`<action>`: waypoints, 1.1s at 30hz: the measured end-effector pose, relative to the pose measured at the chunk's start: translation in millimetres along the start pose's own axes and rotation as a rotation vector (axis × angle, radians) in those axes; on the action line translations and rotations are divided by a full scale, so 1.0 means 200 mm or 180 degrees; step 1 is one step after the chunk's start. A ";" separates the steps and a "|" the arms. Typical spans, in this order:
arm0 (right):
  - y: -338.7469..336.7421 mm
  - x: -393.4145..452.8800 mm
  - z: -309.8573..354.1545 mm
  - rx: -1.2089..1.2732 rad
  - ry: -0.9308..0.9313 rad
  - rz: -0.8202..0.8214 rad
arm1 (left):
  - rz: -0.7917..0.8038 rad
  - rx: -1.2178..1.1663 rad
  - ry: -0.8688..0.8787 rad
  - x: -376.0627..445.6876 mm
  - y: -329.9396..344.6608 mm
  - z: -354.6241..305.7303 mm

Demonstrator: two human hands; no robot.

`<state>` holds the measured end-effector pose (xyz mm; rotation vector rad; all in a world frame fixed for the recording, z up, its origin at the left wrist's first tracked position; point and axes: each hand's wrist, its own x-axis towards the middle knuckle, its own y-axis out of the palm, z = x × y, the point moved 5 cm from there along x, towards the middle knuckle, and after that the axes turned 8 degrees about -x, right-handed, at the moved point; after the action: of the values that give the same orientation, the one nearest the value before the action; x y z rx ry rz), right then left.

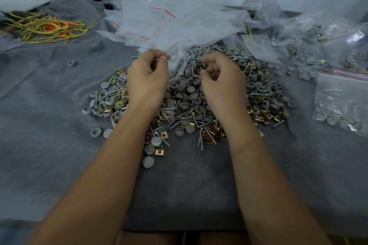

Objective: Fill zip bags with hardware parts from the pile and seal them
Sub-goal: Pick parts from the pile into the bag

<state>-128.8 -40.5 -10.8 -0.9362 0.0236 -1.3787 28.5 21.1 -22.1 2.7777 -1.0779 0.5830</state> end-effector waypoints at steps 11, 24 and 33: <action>0.11 -0.02 -0.01 -0.1774 -0.0579 0.0654 | 0.0037 -0.0009 -0.0090 0.01 0.00 0.01; 0.09 -0.02 0.01 -0.1731 -0.0597 0.0593 | 0.0201 -0.0090 -0.0150 -0.01 0.02 0.01; 0.08 -0.01 0.01 -0.1559 -0.0564 0.0571 | 0.0251 -0.0008 -0.0136 0.00 0.03 0.02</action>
<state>-114.3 -38.8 -19.9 -1.4256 0.3155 -1.1368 25.6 16.3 -25.8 2.7682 -1.2006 0.5326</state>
